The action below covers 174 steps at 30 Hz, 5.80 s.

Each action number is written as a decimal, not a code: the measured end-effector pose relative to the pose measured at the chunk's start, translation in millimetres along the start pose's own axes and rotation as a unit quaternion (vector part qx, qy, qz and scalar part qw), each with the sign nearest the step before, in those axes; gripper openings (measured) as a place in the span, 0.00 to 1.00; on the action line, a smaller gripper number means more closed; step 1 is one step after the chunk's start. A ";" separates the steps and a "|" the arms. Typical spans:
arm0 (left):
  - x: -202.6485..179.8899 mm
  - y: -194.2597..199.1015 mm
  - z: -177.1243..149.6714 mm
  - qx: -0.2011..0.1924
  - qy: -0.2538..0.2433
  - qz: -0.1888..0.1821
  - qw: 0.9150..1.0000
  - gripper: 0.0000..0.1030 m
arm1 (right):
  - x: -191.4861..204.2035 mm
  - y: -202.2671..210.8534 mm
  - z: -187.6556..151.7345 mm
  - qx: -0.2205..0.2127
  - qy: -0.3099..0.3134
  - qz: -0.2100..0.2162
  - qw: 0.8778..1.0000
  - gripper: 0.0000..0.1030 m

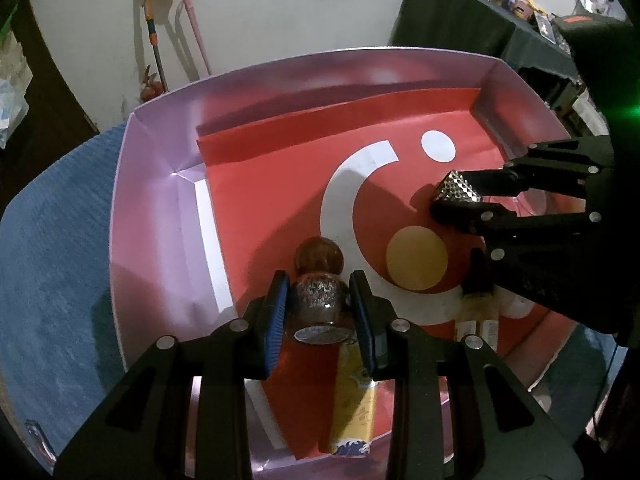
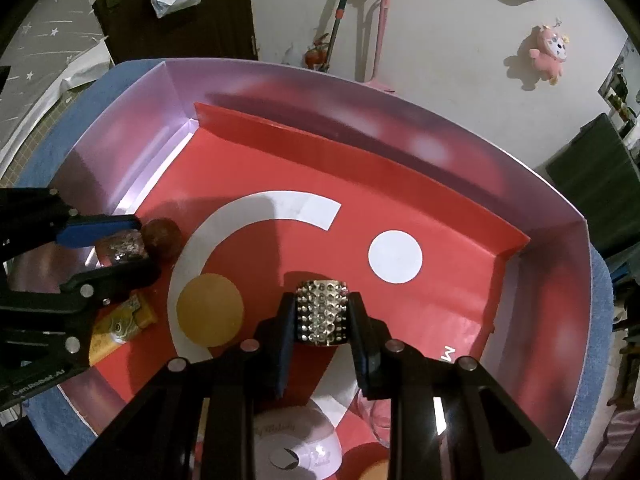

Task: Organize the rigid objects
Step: 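Lower the jar and roller onto the box floor and open both tools, then withdraw both tools from the box toward the turtle toy and grey case, then grasp the green turtle toy with the left tool while the right tool grasps the grey eye shadow case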

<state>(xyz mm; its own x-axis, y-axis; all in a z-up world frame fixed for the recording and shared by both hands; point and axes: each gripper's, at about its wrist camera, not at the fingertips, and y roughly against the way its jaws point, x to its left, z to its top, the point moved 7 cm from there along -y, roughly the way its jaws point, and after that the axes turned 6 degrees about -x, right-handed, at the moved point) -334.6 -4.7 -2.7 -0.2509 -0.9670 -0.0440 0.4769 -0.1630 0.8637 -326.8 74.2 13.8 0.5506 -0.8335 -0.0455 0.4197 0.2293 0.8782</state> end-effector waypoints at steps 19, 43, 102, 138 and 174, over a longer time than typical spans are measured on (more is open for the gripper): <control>2.5 6.2 -3.2 -0.001 -0.003 -0.004 1.000 0.29 | -6.3 0.9 -5.4 0.007 0.008 -0.008 1.000 0.31; 3.4 33.2 10.2 -0.058 0.008 0.004 0.998 0.30 | -12.9 32.9 7.8 -0.030 -0.009 -0.009 0.999 0.52; -49.4 111.2 -164.2 -0.207 0.078 0.005 0.975 0.88 | 60.7 145.0 -204.3 -0.226 -0.126 -0.044 0.965 1.00; -40.2 94.6 -142.5 -0.165 0.061 -0.030 0.984 0.88 | 33.3 76.5 -168.0 -0.112 -0.099 -0.064 0.987 1.00; -87.2 48.3 -119.0 -0.124 -0.002 -0.046 0.991 0.43 | 40.8 84.8 -168.4 -0.131 -0.032 0.020 0.991 0.55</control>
<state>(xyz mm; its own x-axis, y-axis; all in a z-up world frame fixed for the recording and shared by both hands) -189.4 48.4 -16.9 -0.3057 -0.9451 -0.1153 0.6445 -0.2945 0.7056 -147.2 144.3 6.2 0.5277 -0.8491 0.0250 0.5761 0.3794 0.7241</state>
